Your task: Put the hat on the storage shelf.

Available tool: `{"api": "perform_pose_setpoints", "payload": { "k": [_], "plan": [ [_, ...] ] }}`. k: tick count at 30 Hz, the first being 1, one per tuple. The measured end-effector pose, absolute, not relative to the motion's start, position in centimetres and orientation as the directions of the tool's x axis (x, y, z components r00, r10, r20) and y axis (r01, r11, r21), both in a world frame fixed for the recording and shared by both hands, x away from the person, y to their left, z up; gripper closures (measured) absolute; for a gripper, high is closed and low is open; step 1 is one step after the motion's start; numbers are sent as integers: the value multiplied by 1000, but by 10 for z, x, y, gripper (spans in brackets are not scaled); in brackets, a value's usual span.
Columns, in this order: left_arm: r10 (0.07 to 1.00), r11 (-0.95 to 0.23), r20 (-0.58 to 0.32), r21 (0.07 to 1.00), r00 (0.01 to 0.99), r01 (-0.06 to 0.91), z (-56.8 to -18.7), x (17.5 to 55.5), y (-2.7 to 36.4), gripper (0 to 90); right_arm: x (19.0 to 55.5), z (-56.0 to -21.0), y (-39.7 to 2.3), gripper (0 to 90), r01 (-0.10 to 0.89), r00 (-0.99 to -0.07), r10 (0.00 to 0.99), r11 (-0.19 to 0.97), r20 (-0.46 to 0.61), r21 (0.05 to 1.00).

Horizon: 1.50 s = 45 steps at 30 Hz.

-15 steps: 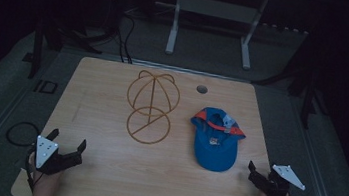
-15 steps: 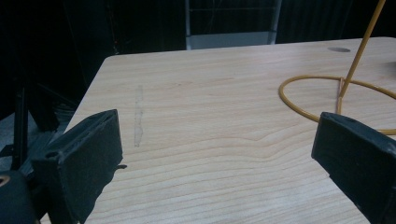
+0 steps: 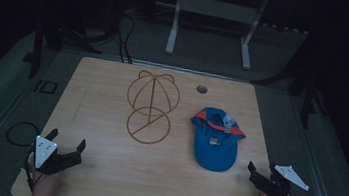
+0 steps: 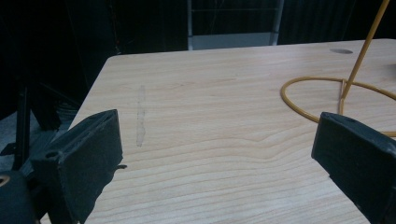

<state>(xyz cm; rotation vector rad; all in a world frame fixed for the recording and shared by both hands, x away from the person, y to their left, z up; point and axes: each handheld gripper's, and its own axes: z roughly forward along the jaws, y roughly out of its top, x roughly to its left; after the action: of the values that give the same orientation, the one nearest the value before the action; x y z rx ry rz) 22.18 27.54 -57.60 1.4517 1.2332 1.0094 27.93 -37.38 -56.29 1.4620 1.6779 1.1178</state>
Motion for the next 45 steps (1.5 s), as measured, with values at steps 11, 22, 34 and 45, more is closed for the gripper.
{"api": "perform_pose_setpoints", "payload": {
  "k": [11, 22, 34, 45],
  "plan": [
    [987, -56, 22, 976, 158, 210, -576, 222, 274, 23, 299, -532, -369, 143, 477, -248, 961, 10, 123, 879],
    [988, -50, 17, 976, 153, 211, -575, 221, 274, 23, 337, -512, -346, 141, 503, -323, 944, 112, 65, 857],
    [987, -43, 9, 976, 158, 212, -575, 221, 274, 23, 386, -492, -323, 136, 504, -334, 940, 123, 62, 855],
    [986, -39, 3, 976, 164, 215, -575, 222, 275, 23, 433, -489, -307, 175, 545, -390, 919, 179, 59, 819]
  ]
}}
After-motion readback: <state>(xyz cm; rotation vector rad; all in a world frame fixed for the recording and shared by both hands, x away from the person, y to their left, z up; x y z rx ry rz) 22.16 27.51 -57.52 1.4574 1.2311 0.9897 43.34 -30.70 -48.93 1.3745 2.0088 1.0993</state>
